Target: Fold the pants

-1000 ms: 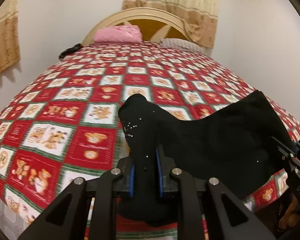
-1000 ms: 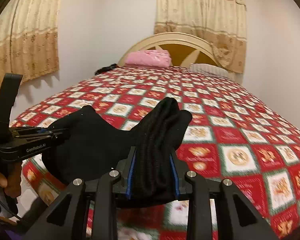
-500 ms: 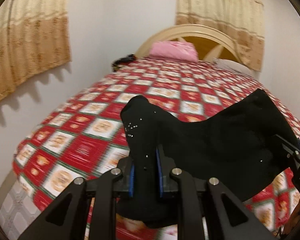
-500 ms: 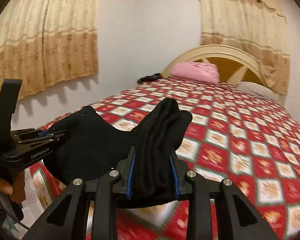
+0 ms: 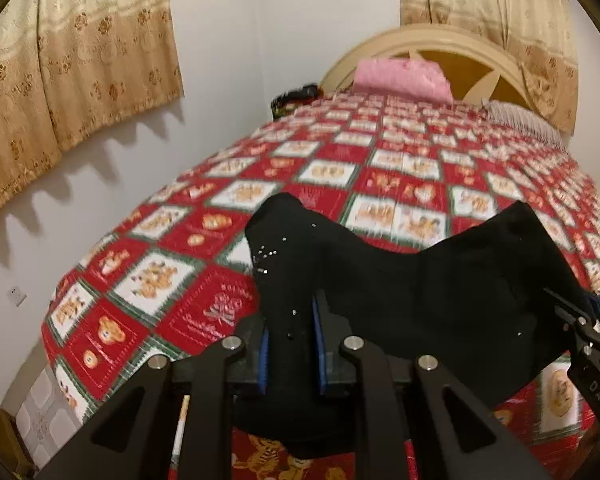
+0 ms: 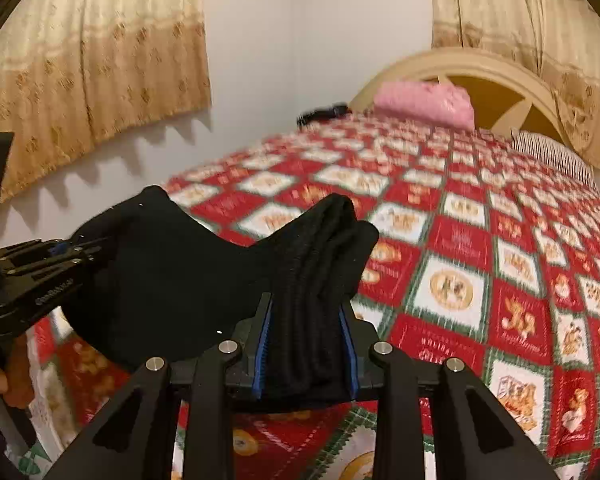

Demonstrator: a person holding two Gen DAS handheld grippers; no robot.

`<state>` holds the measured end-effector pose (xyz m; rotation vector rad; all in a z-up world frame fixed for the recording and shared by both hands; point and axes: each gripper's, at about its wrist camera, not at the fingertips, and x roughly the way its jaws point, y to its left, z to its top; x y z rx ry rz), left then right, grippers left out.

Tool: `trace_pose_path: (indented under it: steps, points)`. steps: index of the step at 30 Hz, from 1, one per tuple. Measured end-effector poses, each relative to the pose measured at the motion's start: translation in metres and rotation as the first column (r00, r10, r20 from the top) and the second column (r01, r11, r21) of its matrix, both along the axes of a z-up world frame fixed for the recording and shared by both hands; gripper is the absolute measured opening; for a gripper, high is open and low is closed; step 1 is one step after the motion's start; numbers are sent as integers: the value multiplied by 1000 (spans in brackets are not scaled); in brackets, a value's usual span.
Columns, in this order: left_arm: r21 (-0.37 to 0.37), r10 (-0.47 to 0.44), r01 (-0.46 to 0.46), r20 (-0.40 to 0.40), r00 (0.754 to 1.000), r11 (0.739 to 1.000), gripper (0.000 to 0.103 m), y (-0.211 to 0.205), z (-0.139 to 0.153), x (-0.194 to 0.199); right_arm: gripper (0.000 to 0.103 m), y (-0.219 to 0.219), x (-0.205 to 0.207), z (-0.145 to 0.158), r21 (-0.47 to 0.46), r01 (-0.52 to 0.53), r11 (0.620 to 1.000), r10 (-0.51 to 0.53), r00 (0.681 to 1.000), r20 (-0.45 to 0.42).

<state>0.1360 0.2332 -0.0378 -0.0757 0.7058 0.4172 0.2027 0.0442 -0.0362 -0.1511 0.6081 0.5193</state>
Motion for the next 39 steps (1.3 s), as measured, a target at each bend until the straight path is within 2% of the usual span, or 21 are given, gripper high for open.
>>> trace_pose_path:
  steps: [3, 8, 13, 16, 20, 22, 25, 28, 30, 34, 37, 39]
  points:
    - [5, 5, -4, -25, 1000, 1000, 18, 1, -7, 1, 31, -2, 6, -9, -12, 6, 1000, -6, 1000, -26]
    - [-108, 24, -32, -77, 997, 994, 20, 20, -24, 1, 31, -4, 15, -24, -28, 9, 1000, -11, 997, -79]
    - [-104, 35, -45, -93, 995, 994, 29, 21, -31, -1, 31, -5, 22, -32, -27, 7, 1000, -10, 992, -123]
    - [-138, 55, -69, -104, 993, 988, 38, 27, -35, -5, 32, -6, 25, -35, -23, 2, 1000, -6, 990, -144]
    - [-137, 98, -115, -124, 987, 984, 64, 36, -36, -15, 32, -10, 30, -38, -1, 2, 1000, -2, 985, -173]
    - [-165, 110, -130, -127, 986, 978, 71, 43, -39, -20, 33, -10, 30, -38, 1, 2, 1000, -2, 984, -177]
    - [-205, 110, -135, -128, 986, 969, 72, 49, -42, -26, 33, -9, 28, -38, -8, 3, 1000, -4, 985, -172]
    - [-197, 107, -132, -133, 985, 971, 72, 48, -43, -31, 34, -8, 27, -38, -20, 5, 1000, -9, 986, -167]
    - [-222, 116, -144, -134, 984, 964, 72, 51, -44, -38, 35, -9, 26, -38, -24, 8, 1000, -12, 986, -164]
    - [-304, 136, -171, -133, 982, 937, 74, 60, -49, -53, 42, -9, 27, -38, -35, 12, 999, -18, 985, -169]
    - [-318, 132, -171, -141, 981, 933, 74, 59, -44, -64, 49, -14, 25, -35, -34, 8, 999, -14, 984, -177]
    - [-331, 137, -174, -134, 982, 927, 74, 60, -38, -74, 49, -24, 19, -29, -9, 7, 1000, -8, 985, -173]
